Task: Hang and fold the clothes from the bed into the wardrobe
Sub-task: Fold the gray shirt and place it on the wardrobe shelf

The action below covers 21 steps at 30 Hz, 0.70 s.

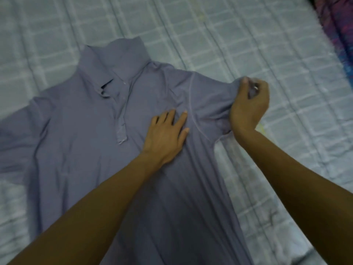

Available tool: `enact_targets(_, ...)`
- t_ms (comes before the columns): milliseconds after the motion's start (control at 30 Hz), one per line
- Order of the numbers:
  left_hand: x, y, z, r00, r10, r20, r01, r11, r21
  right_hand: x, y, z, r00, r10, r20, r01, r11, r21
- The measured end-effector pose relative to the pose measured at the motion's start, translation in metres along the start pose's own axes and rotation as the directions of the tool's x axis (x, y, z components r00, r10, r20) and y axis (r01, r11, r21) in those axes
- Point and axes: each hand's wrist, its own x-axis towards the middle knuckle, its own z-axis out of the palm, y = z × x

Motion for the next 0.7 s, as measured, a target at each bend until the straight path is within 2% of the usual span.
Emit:
enact_targets(67, -0.021, -0.024, -0.013, 0.999, -0.017, -0.041, 0.018, 1.0, 0.019, -0.042, -0.026, 0.014, 0.97, -0.149, 0.19, 0.149, 0.989, 0.014)
enact_targets(133, -0.05, -0.054, -0.028, 0.995, -0.075, -0.059, 0.076, 0.997, 0.028, -0.098, -0.057, 0.027, 0.858, -0.199, 0.474, 0.223, 0.975, 0.005)
enact_targets(167, -0.066, -0.071, -0.035, 0.992, -0.111, -0.067, 0.113, 0.993, 0.029, -0.127, -0.069, 0.034, 0.737, -0.141, 0.661, 0.205, 0.979, -0.02)
enact_targets(200, -0.083, -0.088, -0.041, 0.986, -0.15, -0.075, 0.153, 0.988, 0.029, -0.153, -0.079, 0.039, 0.549, -0.01, 0.836, 0.137, 0.988, -0.078)
enact_targets(233, -0.101, -0.105, -0.047, 0.977, -0.197, -0.081, 0.2, 0.979, 0.03, -0.177, -0.084, 0.046, 0.317, 0.164, 0.934, 0.026, 0.983, -0.181)
enact_targets(267, -0.118, -0.122, -0.051, 0.963, -0.254, -0.088, 0.258, 0.966, 0.03, -0.197, -0.087, 0.05, 0.136, 0.291, 0.947, -0.093, 0.955, -0.28)
enact_targets(300, -0.133, -0.138, -0.055, 0.943, -0.317, -0.102, 0.321, 0.947, 0.021, -0.209, -0.084, 0.055, 0.081, 0.352, 0.932, -0.178, 0.925, -0.334)
enact_targets(333, -0.148, -0.153, -0.059, 0.916, -0.381, -0.122, 0.384, 0.923, -0.005, -0.215, -0.083, 0.057, 0.11, 0.38, 0.919, -0.239, 0.907, -0.346)
enact_targets(400, -0.17, -0.175, -0.066, 0.848, -0.499, -0.178, 0.491, 0.866, -0.09, -0.214, -0.074, 0.057, 0.283, 0.362, 0.888, -0.233, 0.924, -0.302)
enact_targets(433, -0.178, -0.184, -0.068, 0.808, -0.55, -0.212, 0.533, 0.835, -0.135, -0.209, -0.071, 0.055, 0.38, 0.311, 0.871, -0.139, 0.95, -0.279)
enact_targets(467, -0.184, -0.19, -0.07, 0.765, -0.596, -0.244, 0.569, 0.803, -0.175, -0.204, -0.067, 0.051, 0.476, 0.23, 0.849, 0.029, 0.96, -0.277)
enact_targets(500, -0.189, -0.196, -0.072, 0.715, -0.647, -0.265, 0.611, 0.762, -0.215, -0.201, -0.061, 0.047, 0.542, 0.139, 0.829, 0.2, 0.937, -0.288)
enact_targets(533, -0.193, -0.204, -0.074, 0.653, -0.707, -0.272, 0.659, 0.707, -0.257, -0.2, -0.054, 0.043, 0.556, 0.055, 0.83, 0.333, 0.899, -0.283)
enact_targets(567, -0.196, -0.213, -0.075, 0.579, -0.772, -0.262, 0.71, 0.635, -0.303, -0.202, -0.05, 0.041, 0.516, 0.03, 0.856, 0.418, 0.864, -0.282)
enact_targets(633, -0.199, -0.235, -0.077, 0.422, -0.886, -0.19, 0.796, 0.463, -0.39, -0.215, -0.037, 0.039, 0.405, 0.108, 0.908, 0.513, 0.795, -0.323)
enact_targets(700, -0.198, -0.258, -0.081, 0.325, -0.94, -0.101, 0.838, 0.336, -0.43, -0.233, -0.025, 0.036, 0.378, 0.106, 0.92, 0.569, 0.757, -0.321)
